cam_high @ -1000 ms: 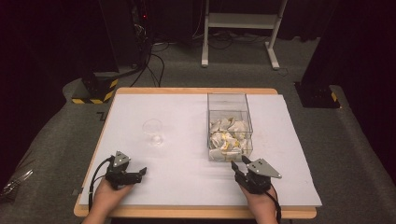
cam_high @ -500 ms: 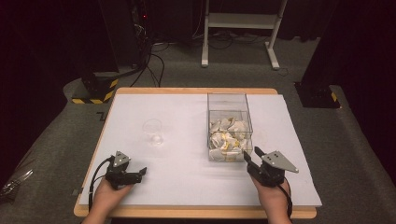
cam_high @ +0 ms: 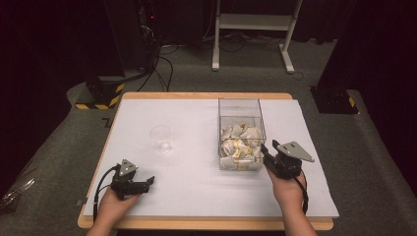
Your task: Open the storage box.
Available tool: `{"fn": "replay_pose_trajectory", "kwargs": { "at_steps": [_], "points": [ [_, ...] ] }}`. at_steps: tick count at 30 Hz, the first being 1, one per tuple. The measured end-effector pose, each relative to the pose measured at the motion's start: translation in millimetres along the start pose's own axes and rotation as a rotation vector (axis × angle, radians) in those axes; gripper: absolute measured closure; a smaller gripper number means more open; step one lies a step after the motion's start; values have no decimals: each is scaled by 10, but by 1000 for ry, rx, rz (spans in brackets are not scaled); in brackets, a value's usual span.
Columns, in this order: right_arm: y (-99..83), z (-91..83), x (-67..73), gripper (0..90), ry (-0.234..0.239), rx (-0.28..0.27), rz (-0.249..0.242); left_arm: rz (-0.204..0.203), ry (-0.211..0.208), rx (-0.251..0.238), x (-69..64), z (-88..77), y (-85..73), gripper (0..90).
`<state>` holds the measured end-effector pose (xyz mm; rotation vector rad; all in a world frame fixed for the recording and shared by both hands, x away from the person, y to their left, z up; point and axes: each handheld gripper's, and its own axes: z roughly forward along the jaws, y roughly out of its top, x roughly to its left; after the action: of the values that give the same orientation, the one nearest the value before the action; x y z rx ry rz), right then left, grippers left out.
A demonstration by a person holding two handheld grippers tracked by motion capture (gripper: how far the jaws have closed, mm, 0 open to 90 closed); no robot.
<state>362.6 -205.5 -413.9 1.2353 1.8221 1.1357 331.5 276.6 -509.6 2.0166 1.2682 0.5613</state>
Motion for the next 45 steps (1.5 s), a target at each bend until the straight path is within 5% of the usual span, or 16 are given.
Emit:
{"fn": "replay_pose_trajectory", "kwargs": {
  "at_steps": [15, 38, 45],
  "points": [
    [-142, 276, -5, 680, 7, 104, 5, 0, -1, 1, 0, -1, 0, 155],
    [-187, 360, 16, 711, -24, 116, 16, 0, -2, -1, 2, 0, 0, 155],
    [-191, 350, 35, 788, -31, 122, 14, -1, -1, -1, 1, -1, -1, 156]
  ]
}}
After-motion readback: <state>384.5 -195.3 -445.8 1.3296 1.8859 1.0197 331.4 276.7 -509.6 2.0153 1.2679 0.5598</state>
